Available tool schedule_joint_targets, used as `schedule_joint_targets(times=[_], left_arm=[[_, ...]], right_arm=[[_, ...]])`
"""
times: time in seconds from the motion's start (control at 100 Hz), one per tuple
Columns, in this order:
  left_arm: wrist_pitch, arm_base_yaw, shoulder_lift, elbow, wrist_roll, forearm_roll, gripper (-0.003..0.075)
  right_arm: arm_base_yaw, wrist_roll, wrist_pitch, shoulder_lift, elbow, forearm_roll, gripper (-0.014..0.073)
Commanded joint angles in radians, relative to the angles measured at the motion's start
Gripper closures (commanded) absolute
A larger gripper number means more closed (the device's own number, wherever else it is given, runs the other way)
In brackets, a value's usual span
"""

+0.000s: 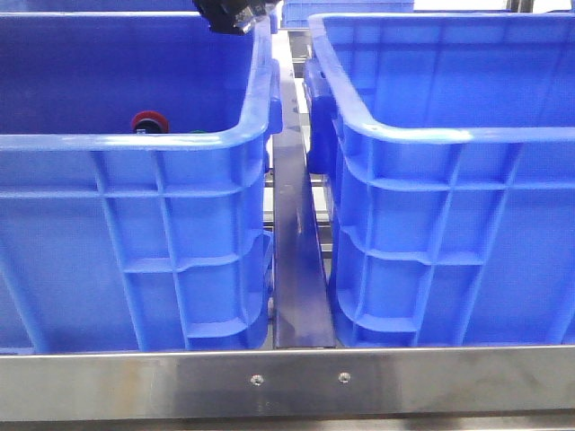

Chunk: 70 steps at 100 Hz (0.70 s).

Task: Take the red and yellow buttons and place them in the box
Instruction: 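Lift the yellow button and pass it from the left gripper to the right gripper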

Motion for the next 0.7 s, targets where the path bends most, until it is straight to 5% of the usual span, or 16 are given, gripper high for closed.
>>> schedule_joint_targets(times=[0.0, 0.43, 0.69], left_arm=[[-0.058, -0.010, -0.037, -0.029, 0.000, -0.026, 0.0594], [-0.060, -0.010, -0.037, -0.029, 0.000, -0.026, 0.0594], [-0.056, -0.010, -0.037, -0.029, 0.000, -0.026, 0.0550]], right_arm=[[0.026, -0.017, 0.003, 0.015, -0.056, 0.070, 0.0076], [0.097, -0.017, 0.013, 0.071, -0.072, 0.092, 0.0087], [0.097, -0.017, 0.015, 0.071, -0.072, 0.107, 0.0407]])
